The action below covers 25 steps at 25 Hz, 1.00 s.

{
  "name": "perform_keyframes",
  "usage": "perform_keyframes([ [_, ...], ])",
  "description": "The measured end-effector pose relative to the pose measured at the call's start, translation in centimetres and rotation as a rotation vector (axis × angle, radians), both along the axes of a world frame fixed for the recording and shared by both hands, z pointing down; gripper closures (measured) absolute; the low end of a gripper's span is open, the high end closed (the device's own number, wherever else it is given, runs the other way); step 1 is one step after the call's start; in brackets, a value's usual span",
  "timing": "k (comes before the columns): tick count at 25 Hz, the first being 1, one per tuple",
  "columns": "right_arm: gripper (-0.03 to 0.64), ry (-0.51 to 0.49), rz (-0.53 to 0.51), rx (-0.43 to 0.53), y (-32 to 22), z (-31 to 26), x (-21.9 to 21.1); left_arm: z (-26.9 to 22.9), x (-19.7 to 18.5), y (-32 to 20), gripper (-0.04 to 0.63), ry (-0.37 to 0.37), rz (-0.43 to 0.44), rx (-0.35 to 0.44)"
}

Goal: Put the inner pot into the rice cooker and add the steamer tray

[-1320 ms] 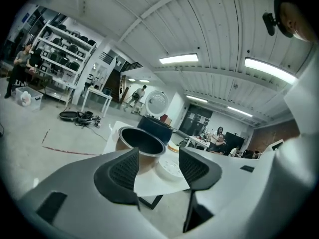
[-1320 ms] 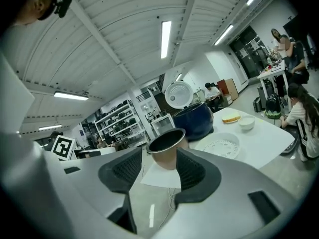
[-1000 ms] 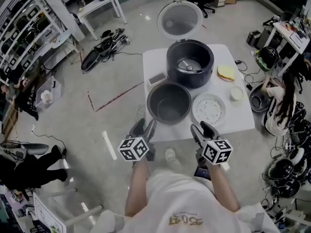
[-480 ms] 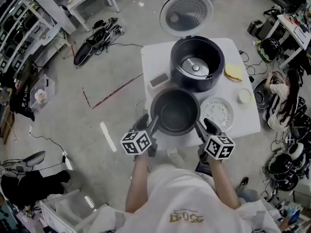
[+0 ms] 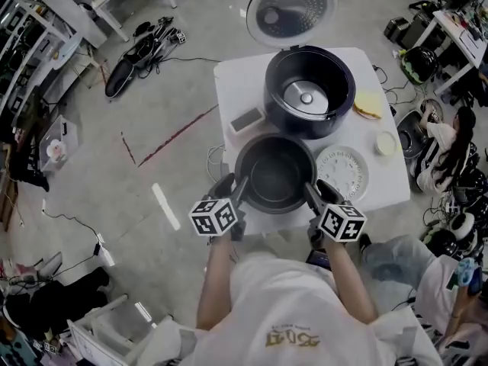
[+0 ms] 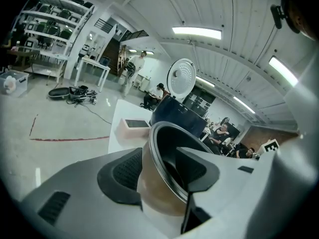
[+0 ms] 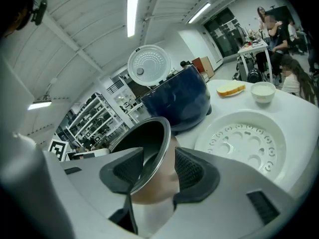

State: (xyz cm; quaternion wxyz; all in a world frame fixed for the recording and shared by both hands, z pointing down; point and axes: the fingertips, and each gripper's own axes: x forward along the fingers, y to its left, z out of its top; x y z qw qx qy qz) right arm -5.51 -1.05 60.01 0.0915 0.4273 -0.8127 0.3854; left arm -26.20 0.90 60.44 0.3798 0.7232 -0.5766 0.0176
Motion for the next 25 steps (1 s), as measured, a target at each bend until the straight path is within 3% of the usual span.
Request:
perform_keyframes([
  [5, 0.446, 0.004, 0.025, -0.030, -0.7, 0.7, 0.1, 0.3, 0.3, -1.0, 0.411, -0.004, 0.008, -0.012],
  [9, 0.495, -0.011, 0.022, -0.021, -0.6, 0.5, -0.6, 0.5, -0.1, -0.9, 0.479, -0.005, 0.002, -0.032],
  [25, 0.512, -0.094, -0.009, -0.042, 0.3, -0.6, -0.2, -0.5, 0.2, 0.5, 0.494, 0.034, -0.025, -0.056],
])
